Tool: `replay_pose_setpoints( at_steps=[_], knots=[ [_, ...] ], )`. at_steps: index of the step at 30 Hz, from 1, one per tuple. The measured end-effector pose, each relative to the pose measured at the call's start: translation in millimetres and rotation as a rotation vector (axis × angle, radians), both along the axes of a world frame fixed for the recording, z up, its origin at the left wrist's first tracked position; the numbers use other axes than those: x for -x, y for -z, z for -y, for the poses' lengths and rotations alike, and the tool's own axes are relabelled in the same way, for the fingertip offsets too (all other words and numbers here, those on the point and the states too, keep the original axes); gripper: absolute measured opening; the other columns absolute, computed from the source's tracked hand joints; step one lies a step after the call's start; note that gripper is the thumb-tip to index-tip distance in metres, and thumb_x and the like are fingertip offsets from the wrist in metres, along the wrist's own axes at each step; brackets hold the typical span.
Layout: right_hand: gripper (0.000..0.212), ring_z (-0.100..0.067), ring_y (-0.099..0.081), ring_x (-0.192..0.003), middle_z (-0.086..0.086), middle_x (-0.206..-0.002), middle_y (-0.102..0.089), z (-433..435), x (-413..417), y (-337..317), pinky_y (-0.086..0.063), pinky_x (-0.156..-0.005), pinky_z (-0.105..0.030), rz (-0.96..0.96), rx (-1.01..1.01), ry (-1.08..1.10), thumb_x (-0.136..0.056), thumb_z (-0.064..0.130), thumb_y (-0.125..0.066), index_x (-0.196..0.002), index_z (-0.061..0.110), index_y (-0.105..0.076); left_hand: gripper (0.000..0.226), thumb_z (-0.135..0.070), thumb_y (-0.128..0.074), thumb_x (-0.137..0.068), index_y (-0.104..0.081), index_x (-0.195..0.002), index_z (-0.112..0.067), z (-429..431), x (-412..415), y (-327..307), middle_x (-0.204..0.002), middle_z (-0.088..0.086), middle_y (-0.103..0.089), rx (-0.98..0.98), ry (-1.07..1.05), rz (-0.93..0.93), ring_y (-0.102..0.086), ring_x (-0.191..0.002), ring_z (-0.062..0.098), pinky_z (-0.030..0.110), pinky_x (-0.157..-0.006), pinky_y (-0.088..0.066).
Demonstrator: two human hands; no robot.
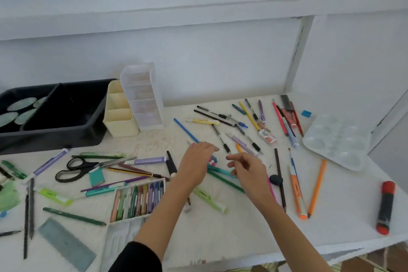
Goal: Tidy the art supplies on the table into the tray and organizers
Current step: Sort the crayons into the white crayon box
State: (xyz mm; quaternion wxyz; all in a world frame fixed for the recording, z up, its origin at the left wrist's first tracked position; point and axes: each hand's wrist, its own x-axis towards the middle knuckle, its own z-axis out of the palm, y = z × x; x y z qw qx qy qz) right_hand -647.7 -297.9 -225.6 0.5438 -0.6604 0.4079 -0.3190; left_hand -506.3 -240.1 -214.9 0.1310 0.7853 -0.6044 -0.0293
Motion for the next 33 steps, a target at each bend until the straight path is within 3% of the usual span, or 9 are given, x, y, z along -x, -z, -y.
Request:
replay_pose_setpoints(
  at_steps=[3, 8, 13, 17, 20, 22, 25, 30, 33],
  knots=[
    [0.030, -0.010, -0.060, -0.069, -0.003, -0.081, -0.066, 18.1, -1.5, -0.9, -0.050, -0.061, -0.016, 0.000, -0.025, -0.015, -0.091, -0.005, -0.044, -0.091, 0.013, -0.068, 0.053, 0.006, -0.045, -0.089, -0.044, -0.135, -0.022, 10.5, -13.1, 3.7, -0.140, -0.002, -0.043, -0.197, 0.104, 0.172, -0.030, -0.135, 0.016, 0.029, -0.108, -0.020],
    [0.031, -0.011, -0.058, -0.066, -0.003, -0.079, -0.066, 37.2, -5.2, -0.7, -0.046, -0.055, -0.011, -0.004, -0.057, -0.052, -0.090, -0.006, -0.044, -0.087, 0.014, -0.067, 0.019, -0.022, -0.055, -0.092, -0.056, -0.111, -0.023, 17.4, -29.9, 8.6, -0.115, -0.007, -0.058, -0.216, 0.058, 0.062, -0.051, -0.109, 0.011, 0.023, -0.097, -0.027],
    [0.029, -0.009, -0.058, -0.068, -0.006, -0.084, -0.066, 48.1, -10.7, -2.7, -0.045, -0.054, -0.009, 0.002, -0.061, -0.095, -0.091, -0.005, -0.043, -0.090, 0.011, -0.067, 0.013, -0.020, -0.061, -0.088, -0.056, -0.101, -0.020, 21.0, -35.6, 3.6, -0.104, -0.006, -0.061, -0.189, 0.075, -0.011, -0.054, -0.094, 0.011, 0.023, -0.090, -0.034],
    [0.029, -0.006, -0.059, -0.066, -0.003, -0.092, -0.065, 61.9, -9.8, -2.7, -0.046, -0.054, -0.010, 0.010, -0.039, -0.095, -0.091, -0.005, -0.043, -0.091, 0.011, -0.067, 0.010, -0.017, -0.065, -0.086, -0.063, -0.096, -0.017, 29.8, -29.8, -1.0, -0.090, -0.005, -0.060, 0.004, 0.018, -0.266, -0.057, -0.081, 0.012, 0.031, -0.082, -0.047],
    [0.028, -0.011, -0.058, -0.065, 0.000, -0.086, -0.067, 82.8, -6.7, -0.4, -0.046, -0.055, -0.014, -0.011, 0.055, -0.029, -0.089, -0.004, -0.046, -0.087, 0.015, -0.067, 0.010, -0.016, -0.062, -0.088, -0.060, -0.095, -0.022, 51.3, -14.9, -7.9, -0.085, -0.009, -0.057, 0.195, -0.100, -0.451, -0.054, -0.076, 0.004, 0.016, -0.070, -0.046],
    [0.026, -0.006, -0.052, -0.056, 0.000, -0.080, -0.065, 102.5, -5.2, 2.5, -0.042, -0.052, -0.013, -0.065, 0.179, 0.037, -0.088, -0.004, -0.049, -0.087, 0.014, -0.068, 0.011, -0.016, -0.063, -0.088, -0.060, -0.098, -0.020, 68.0, -4.0, -11.0, -0.084, -0.007, -0.059, 0.314, -0.192, -0.603, -0.055, -0.074, 0.004, 0.011, -0.064, -0.045],
    [0.021, -0.005, -0.054, -0.064, -0.002, -0.089, -0.064, 140.5, -5.0, 7.1, -0.042, -0.059, -0.010, -0.205, 0.308, 0.113, -0.088, -0.004, -0.051, -0.094, 0.009, -0.067, 0.016, -0.018, -0.064, -0.088, -0.061, -0.103, -0.013, 91.8, 9.4, -11.5, -0.085, 0.005, -0.063, 0.388, -0.281, -0.803, -0.064, -0.074, 0.013, 0.019, -0.066, -0.052],
    [0.013, -0.022, -0.063, -0.080, -0.009, -0.094, -0.064, 195.1, -16.0, 21.1, -0.056, -0.070, -0.036, -0.539, 0.360, 0.054, -0.093, 0.013, -0.055, -0.101, 0.007, -0.063, 0.027, -0.012, -0.065, -0.087, -0.058, -0.113, -0.016, 119.4, 30.9, -10.3, -0.086, 0.012, -0.066, 0.463, -0.372, -1.099, -0.069, -0.075, 0.015, 0.019, -0.059, -0.054],
    [0.012, -0.022, -0.062, -0.084, -0.009, -0.096, -0.064, 206.7, -22.3, 25.4, -0.056, -0.073, -0.038, -0.655, 0.385, 0.011, -0.092, 0.012, -0.054, -0.100, 0.008, -0.062, 0.029, -0.010, -0.063, -0.088, -0.057, -0.115, -0.015, 128.7, 39.8, -10.4, -0.091, 0.018, -0.066, 0.471, -0.402, -1.189, -0.069, -0.077, 0.016, 0.019, -0.058, -0.054]
  ],
)
